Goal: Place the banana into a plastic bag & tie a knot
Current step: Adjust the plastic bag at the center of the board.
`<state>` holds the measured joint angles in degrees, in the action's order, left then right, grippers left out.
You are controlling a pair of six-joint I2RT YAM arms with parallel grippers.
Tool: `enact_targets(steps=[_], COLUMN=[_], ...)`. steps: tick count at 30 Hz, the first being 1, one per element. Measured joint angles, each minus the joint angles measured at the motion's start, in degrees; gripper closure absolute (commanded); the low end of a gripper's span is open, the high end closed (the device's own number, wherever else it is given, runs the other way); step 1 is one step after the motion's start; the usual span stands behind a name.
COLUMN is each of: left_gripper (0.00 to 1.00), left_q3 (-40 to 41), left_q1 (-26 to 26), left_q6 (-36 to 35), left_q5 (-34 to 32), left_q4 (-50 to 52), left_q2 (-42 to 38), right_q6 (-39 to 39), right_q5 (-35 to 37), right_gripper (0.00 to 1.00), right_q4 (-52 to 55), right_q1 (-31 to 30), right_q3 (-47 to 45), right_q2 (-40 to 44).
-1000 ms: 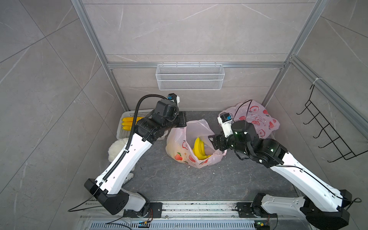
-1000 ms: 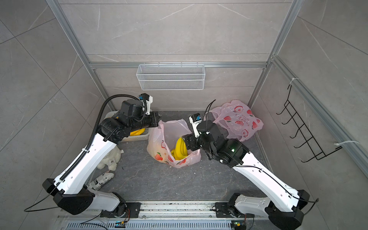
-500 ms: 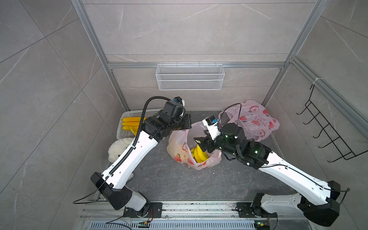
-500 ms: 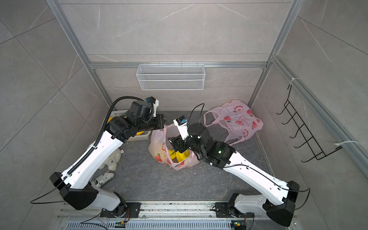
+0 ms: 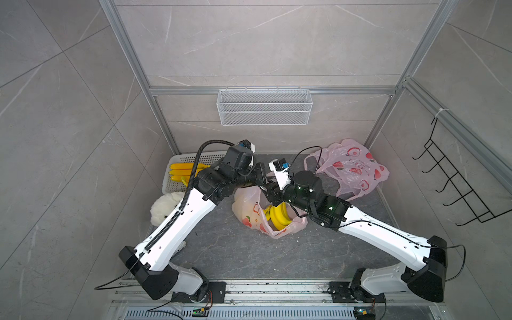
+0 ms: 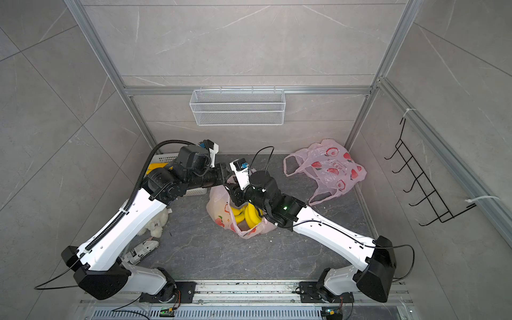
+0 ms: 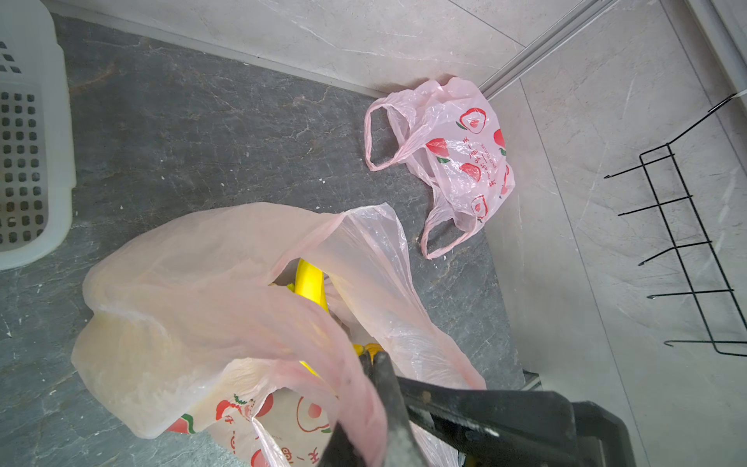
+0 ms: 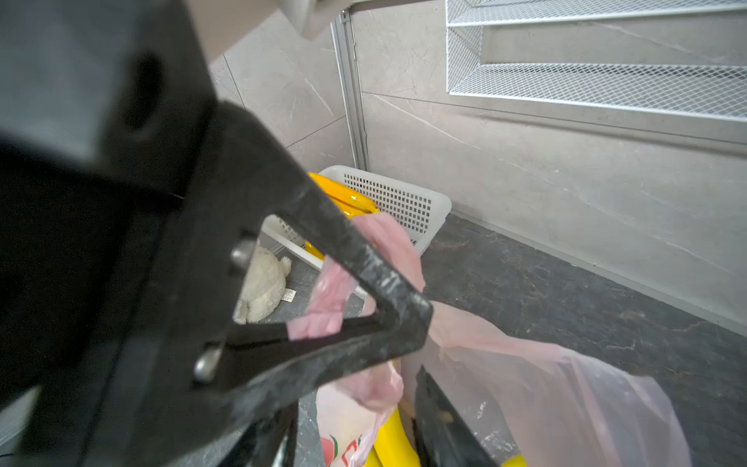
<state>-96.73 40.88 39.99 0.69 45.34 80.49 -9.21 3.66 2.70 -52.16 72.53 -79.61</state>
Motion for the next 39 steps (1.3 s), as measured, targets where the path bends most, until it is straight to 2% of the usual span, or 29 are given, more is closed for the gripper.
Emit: enact_targets(steps=[7,12,16,17,23,27,29,33,39], left_gripper=[1.0,1.0,1.0,0.96,0.43,0.22,0.17,0.15,0.14], left_q3=[0.87,1.57,1.77,1.77,2.12,8.04,13.44,23.47,32.87], left_q1=[0.0,0.0,-0.02,0.0,0.02,0.0,-0.04,-0.04,-0.02], left_q6=[1.88,2.73,2.99,2.99,0.11,-5.9,-10.05,-18.43,-28.09], left_q5=[1.25,1.42,1.01,0.9,-3.67,-8.26,-9.55,-9.16,-3.28], left_q4=[-0.94,-2.21,-2.08,-1.99,-0.11,-2.51,-6.08,-15.61,-31.23], left_q2=[-0.76,-0.96,-1.07,-1.07,-2.73,-10.03,-15.21,-22.4,-21.22], right_q6=[0.07,0.61,0.81,0.87,0.9,0.94,1.14,1.53,2.01], right_q5=[0.22,0.35,0.57,0.63,2.51,3.17,2.97,1.81,-0.46], right_gripper=[0.69,0.9,1.0,1.0,1.0,1.0,1.0,1.0,1.0], right_q4=[-2.56,-3.08,-3.52,-3.63,-1.7,1.99,4.63,10.1,18.29], right_q1=[0.0,-0.13,-0.46,-0.5,-0.5,-0.48,-0.48,-0.48,-0.48], right_q3=[-0.22,-0.35,-0.7,-0.76,-0.87,-0.74,0.15,3.78,10.03], right_q2=[-1.07,-1.25,-1.29,-1.29,-0.81,0.96,1.6,1.84,2.82])
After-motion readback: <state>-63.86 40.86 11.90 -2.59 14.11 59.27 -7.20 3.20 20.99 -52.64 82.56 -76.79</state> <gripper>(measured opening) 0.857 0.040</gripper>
